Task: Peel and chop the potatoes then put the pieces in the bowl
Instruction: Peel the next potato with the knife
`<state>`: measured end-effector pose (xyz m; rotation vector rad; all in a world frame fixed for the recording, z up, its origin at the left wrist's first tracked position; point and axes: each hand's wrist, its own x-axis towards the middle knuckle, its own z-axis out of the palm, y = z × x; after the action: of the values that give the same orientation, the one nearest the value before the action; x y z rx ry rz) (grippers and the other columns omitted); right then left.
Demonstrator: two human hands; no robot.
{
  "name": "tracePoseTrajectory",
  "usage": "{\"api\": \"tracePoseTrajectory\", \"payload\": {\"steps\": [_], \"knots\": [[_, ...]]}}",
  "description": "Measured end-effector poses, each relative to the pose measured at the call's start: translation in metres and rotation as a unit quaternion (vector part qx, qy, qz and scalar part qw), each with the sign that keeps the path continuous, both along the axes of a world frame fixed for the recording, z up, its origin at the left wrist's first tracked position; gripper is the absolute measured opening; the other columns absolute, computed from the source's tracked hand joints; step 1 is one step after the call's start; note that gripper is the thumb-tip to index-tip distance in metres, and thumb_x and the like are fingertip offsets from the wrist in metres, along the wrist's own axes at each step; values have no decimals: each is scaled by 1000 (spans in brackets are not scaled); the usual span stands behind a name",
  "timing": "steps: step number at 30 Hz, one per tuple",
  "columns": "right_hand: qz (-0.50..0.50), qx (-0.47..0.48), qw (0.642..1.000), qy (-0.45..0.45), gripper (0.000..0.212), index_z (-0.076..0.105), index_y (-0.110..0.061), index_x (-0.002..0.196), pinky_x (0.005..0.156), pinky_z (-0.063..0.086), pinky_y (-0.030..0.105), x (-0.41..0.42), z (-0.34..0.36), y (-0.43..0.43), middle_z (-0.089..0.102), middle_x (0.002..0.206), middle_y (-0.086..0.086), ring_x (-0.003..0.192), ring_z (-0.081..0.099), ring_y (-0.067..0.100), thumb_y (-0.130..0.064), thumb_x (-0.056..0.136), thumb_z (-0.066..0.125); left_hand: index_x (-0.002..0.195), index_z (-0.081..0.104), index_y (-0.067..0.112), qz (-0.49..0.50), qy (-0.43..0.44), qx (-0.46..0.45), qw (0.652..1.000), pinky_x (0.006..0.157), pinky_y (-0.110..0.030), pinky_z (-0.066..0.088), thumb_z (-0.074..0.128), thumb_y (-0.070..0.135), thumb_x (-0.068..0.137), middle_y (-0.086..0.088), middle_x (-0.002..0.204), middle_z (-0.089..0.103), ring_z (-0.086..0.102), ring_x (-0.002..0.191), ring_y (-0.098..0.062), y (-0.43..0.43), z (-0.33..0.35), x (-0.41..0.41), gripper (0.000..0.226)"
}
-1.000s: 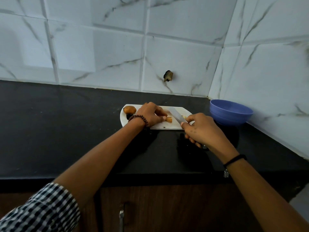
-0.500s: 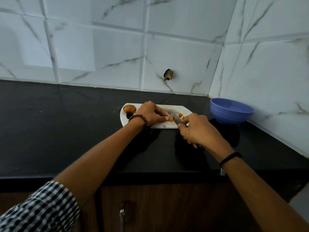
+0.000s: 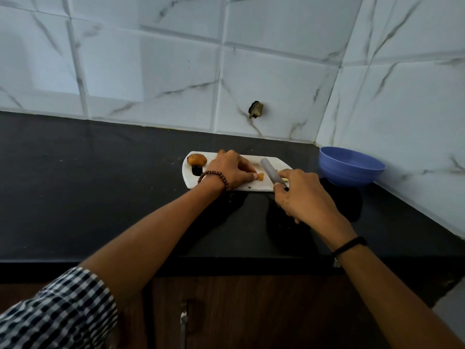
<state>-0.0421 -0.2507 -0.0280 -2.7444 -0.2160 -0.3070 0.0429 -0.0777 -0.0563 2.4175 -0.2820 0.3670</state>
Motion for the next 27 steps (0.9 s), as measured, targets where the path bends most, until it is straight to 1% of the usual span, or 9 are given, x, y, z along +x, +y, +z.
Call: {"api": "tracePoseTrajectory", "payload": {"steps": [6,8,11,14,17,21,22,25,27], "knots": [[12,-27,999,15,37,55,-17,136,65,60,37,-2,2,4,62,93,7,66,60,18,-29,100,52,69,67,46,8,4,-13,1000,92,-40,51,75,46,75,4,97,71,55,108,-14,0,-1,2,10],[15,-27,999,20,37,55,-18,136,61,56,33,-2,3,4,62,90,7,62,58,16,-28,100,52,75,72,41,14,9,-23,1000,91,-38,51,75,44,76,4,98,71,54,109,-14,0,-1,3,4],[11,-15,1000,24,37,54,-18,137,56,52,28,-2,4,3,62,90,6,62,59,14,-28,101,52,83,75,36,19,15,-29,999,91,-37,51,76,44,76,1,101,70,54,108,-14,-1,-1,3,11],[13,-8,1000,7,38,52,-18,138,59,54,29,-4,3,5,62,96,6,68,61,15,-27,102,52,76,73,39,24,22,-31,999,91,-37,51,76,46,73,0,104,69,55,105,-13,-1,-1,4,8],[19,-14,1000,-13,34,56,-15,132,70,61,40,-5,0,11,63,96,7,78,66,21,-27,101,51,72,72,41,30,16,-32,999,89,-38,53,77,43,73,0,101,69,57,102,-13,-1,-2,4,6],[-2,-55,998,-9,24,61,-10,118,71,58,35,-4,1,17,55,97,8,74,62,23,-25,101,52,59,64,46,33,9,-23,999,89,-39,52,76,42,73,0,99,70,58,100,-14,-2,-2,6,20],[-2,-66,998,-13,25,61,-10,120,70,57,34,-5,2,19,54,99,9,75,61,23,-24,101,52,58,63,46,36,9,-22,999,89,-39,52,76,42,73,0,100,70,59,100,-14,-3,-2,6,20],[1,-97,995,-27,38,50,-15,139,70,51,35,-7,4,25,51,108,14,88,60,28,-21,101,51,57,63,45,44,6,-15,999,87,-39,53,76,43,72,-1,100,70,60,98,-14,-3,-2,6,20],[-10,-116,993,-26,40,47,-13,140,74,44,37,-6,4,30,52,121,16,105,59,34,-19,101,51,58,63,45,51,5,-14,999,86,-39,54,75,42,73,-1,102,69,60,97,-15,-4,-2,5,19]]}}
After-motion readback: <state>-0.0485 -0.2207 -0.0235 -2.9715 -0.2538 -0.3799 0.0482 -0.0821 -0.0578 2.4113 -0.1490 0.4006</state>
